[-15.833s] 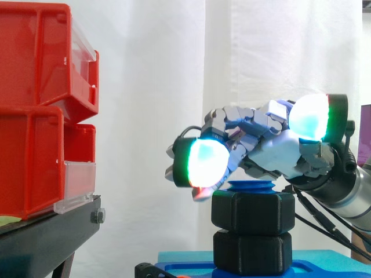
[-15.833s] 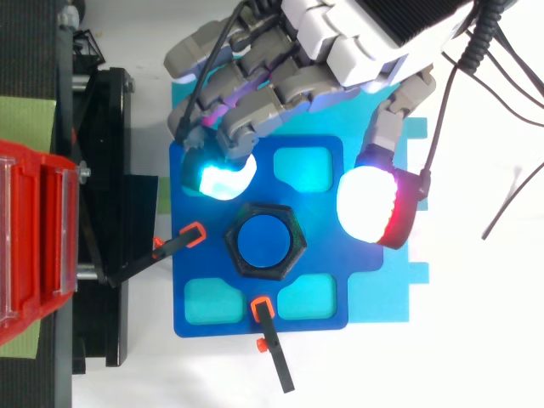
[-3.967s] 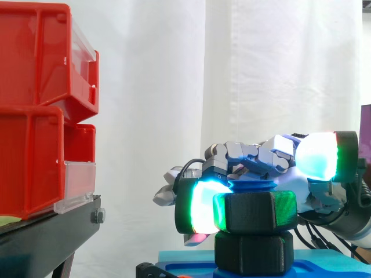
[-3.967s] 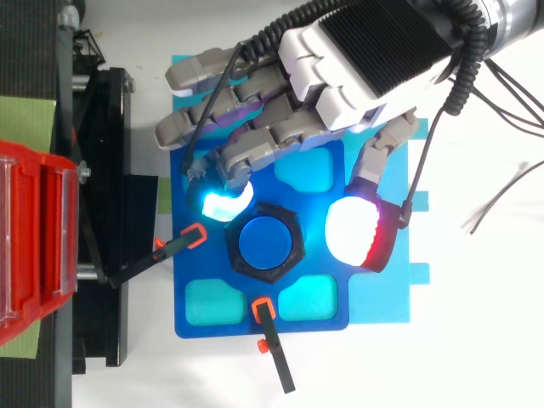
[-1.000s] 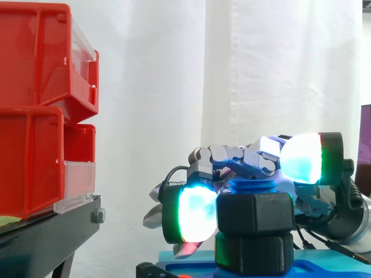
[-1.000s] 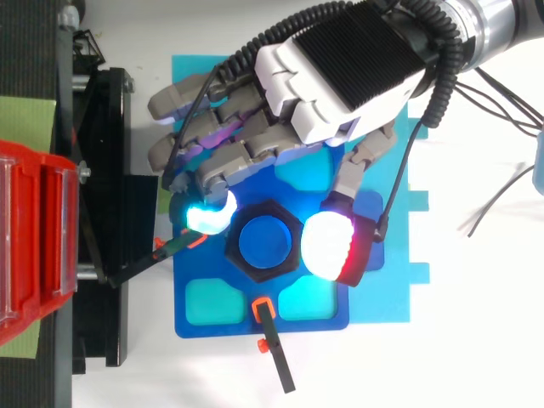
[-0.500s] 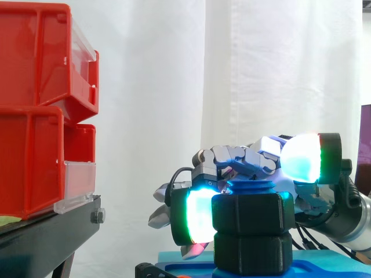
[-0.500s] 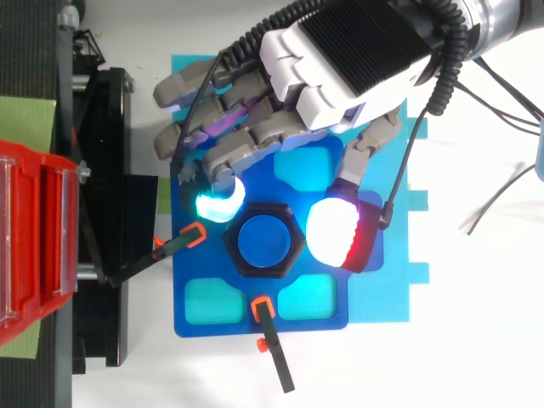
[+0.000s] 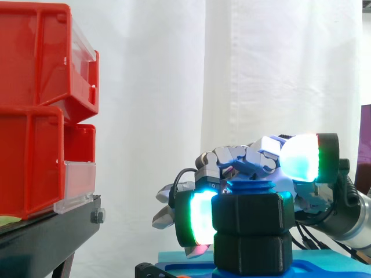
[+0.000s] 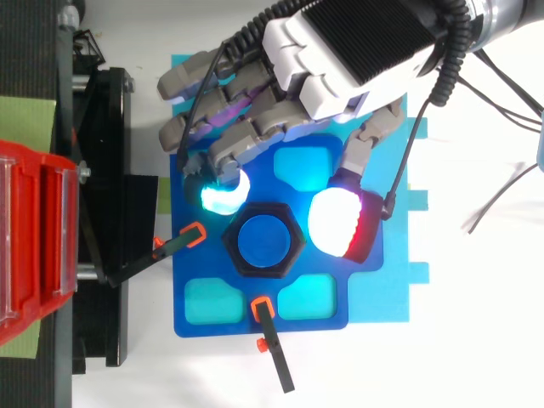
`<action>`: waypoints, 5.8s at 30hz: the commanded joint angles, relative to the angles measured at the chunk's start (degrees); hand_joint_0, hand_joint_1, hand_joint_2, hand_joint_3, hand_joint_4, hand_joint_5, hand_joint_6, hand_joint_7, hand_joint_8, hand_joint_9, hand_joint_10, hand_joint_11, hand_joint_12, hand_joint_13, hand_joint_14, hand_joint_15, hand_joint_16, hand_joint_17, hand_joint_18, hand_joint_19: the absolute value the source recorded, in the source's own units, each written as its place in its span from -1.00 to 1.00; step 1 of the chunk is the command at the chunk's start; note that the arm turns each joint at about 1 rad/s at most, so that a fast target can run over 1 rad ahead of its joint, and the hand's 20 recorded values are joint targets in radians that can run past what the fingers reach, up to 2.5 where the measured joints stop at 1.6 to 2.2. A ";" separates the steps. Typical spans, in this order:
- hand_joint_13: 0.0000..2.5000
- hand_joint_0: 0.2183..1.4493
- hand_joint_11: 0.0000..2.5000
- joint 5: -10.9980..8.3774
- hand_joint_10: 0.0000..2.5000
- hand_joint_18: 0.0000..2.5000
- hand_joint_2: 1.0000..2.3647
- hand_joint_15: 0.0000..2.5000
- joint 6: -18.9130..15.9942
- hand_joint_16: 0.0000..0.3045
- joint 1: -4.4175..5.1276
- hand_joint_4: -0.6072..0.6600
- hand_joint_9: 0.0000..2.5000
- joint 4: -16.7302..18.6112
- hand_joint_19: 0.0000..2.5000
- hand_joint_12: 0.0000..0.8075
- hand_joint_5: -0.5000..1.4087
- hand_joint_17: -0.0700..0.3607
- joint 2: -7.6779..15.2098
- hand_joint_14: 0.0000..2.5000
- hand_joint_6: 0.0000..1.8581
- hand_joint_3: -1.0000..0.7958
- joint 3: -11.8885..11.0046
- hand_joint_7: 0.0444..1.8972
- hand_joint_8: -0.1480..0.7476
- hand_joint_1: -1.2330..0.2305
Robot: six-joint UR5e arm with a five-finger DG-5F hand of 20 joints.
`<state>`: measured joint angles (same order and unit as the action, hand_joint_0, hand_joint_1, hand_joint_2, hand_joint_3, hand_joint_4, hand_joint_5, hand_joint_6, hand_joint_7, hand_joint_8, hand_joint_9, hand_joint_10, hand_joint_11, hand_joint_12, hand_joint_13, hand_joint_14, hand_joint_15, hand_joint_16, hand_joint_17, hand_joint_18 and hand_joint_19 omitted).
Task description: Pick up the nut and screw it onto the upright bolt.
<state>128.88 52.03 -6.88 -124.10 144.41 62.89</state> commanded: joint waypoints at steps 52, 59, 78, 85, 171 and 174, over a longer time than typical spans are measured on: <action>-0.66 -0.60 -1.00 1.54 -1.00 -0.84 -1.00 -1.00 -0.97 -0.77 0.20 0.27 -0.39 -0.35 -0.99 -0.29 -0.58 -0.30 -0.01 -1.00 -0.46 -0.44 -2.42 -0.26 -0.20 0.67; -0.82 -0.62 -1.00 -1.27 -1.00 -1.00 -1.00 -1.00 -0.70 -0.75 1.96 0.27 -0.50 -0.97 -1.00 -0.20 -0.58 -0.28 -0.01 -1.00 -0.46 -0.44 -1.89 -0.24 -0.20 0.75; -0.77 -0.60 -1.00 -2.23 -1.00 -1.00 -1.00 -1.00 -0.88 -0.76 3.01 0.26 -0.45 -1.67 -1.00 -0.22 -0.52 -0.30 -0.01 -1.00 -0.46 -0.44 -0.93 0.32 -0.14 0.71; -0.74 -0.59 -1.00 -2.15 -1.00 -0.99 -1.00 -1.00 -0.88 -0.77 2.75 0.22 -0.43 -1.67 -1.00 -0.23 -0.50 -0.30 -0.01 -1.00 -0.46 -0.44 -0.93 0.42 -0.12 0.68; -0.56 -0.54 -1.00 1.54 -1.00 -0.76 -1.00 -1.00 -0.70 -0.81 -0.59 0.20 -0.23 -2.20 -0.99 -0.35 -0.48 -0.37 -0.01 -1.00 -0.33 -0.44 -0.31 0.32 -0.10 0.51; -0.57 -0.55 -1.00 1.54 -1.00 -0.76 -1.00 -1.00 -0.70 -0.80 -0.50 0.20 -0.24 -2.20 -0.99 -0.34 -0.47 -0.36 -0.01 -1.00 -0.43 -0.44 -0.31 0.54 -0.10 0.52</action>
<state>130.43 51.33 -7.50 -126.30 144.41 62.55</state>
